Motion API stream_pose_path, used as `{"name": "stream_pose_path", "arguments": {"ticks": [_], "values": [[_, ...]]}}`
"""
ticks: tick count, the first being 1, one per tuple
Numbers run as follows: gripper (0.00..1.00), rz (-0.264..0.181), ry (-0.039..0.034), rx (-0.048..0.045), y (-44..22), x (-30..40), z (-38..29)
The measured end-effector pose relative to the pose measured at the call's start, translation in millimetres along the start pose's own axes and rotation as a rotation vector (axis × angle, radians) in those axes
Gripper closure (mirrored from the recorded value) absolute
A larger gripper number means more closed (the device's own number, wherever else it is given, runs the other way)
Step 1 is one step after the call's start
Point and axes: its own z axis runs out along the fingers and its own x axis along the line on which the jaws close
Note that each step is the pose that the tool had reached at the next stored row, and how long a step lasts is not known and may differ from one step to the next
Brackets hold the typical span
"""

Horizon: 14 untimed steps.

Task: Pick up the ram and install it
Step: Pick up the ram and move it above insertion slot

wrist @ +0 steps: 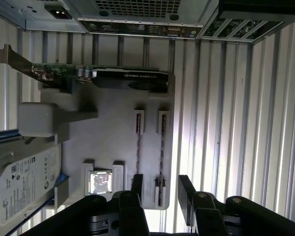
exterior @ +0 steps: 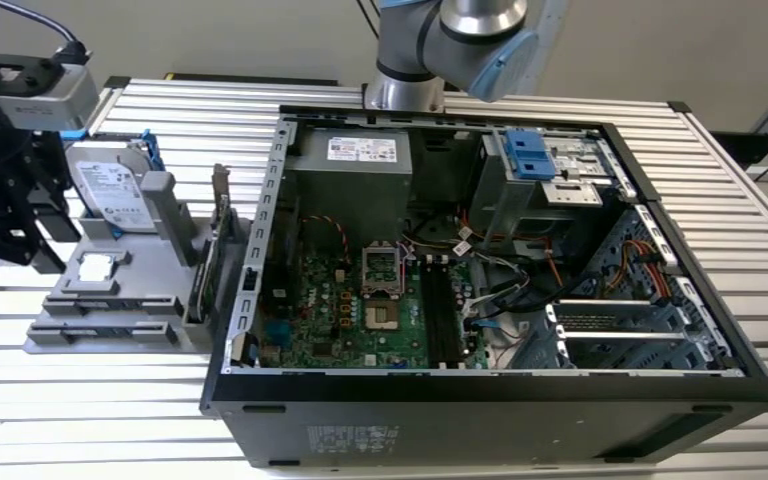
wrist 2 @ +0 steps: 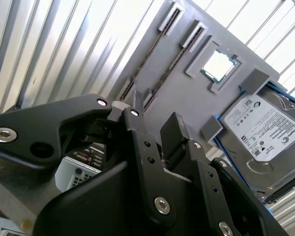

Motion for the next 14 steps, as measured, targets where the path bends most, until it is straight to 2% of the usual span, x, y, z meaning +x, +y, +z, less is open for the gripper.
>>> {"name": "stream_pose_path", "arguments": {"ticks": [14], "values": [[0.00,-0.015,0.0002,0.0042,0.0,-1.7,7.3]]}}
